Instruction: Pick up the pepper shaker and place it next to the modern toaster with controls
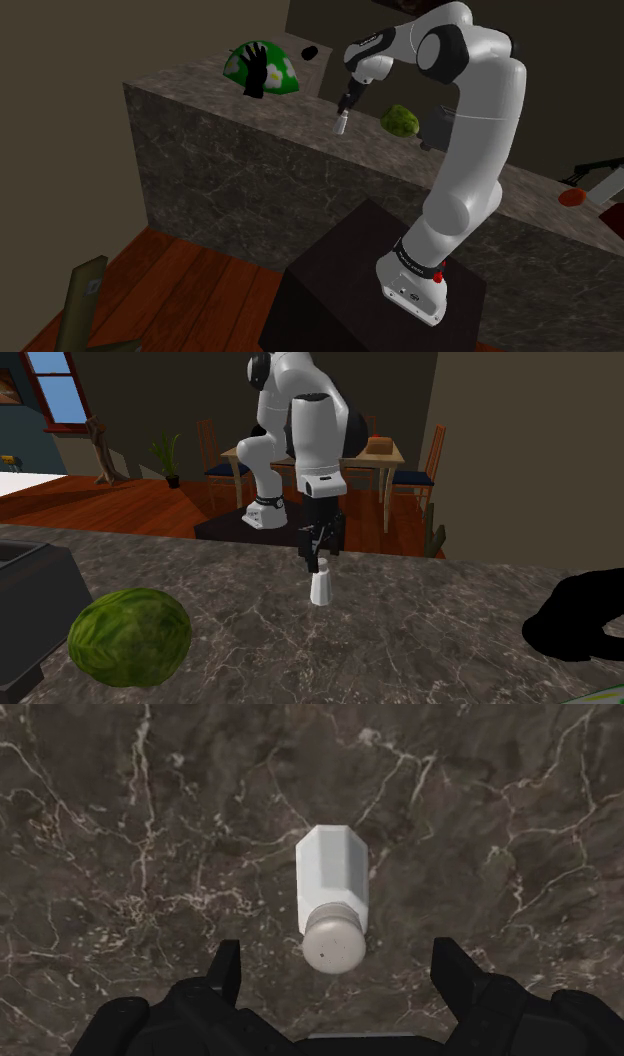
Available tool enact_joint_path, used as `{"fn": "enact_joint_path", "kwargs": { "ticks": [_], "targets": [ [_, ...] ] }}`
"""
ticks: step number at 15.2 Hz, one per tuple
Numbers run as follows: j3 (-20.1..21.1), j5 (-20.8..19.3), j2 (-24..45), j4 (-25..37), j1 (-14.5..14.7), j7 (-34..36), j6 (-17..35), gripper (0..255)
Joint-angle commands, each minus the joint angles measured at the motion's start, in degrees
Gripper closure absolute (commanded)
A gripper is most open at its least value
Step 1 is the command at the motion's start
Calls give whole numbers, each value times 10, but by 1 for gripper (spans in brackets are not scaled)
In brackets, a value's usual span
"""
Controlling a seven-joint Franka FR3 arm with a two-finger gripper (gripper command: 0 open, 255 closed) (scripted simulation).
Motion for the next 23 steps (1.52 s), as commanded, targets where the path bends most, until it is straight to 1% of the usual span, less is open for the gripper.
{"fn": "enact_joint_path", "kwargs": {
  "ticks": [1,9,10,19,23],
  "targets": [
    [3,6,10,-3,-2,-3,12,0],
    [4,8,13,-3,-3,-4,15,0],
    [4,8,13,-3,-3,-4,15,255],
    [4,8,13,-3,-3,-4,15,255],
    [-1,-2,-1,9,0,3,-10,255]
  ]
}}
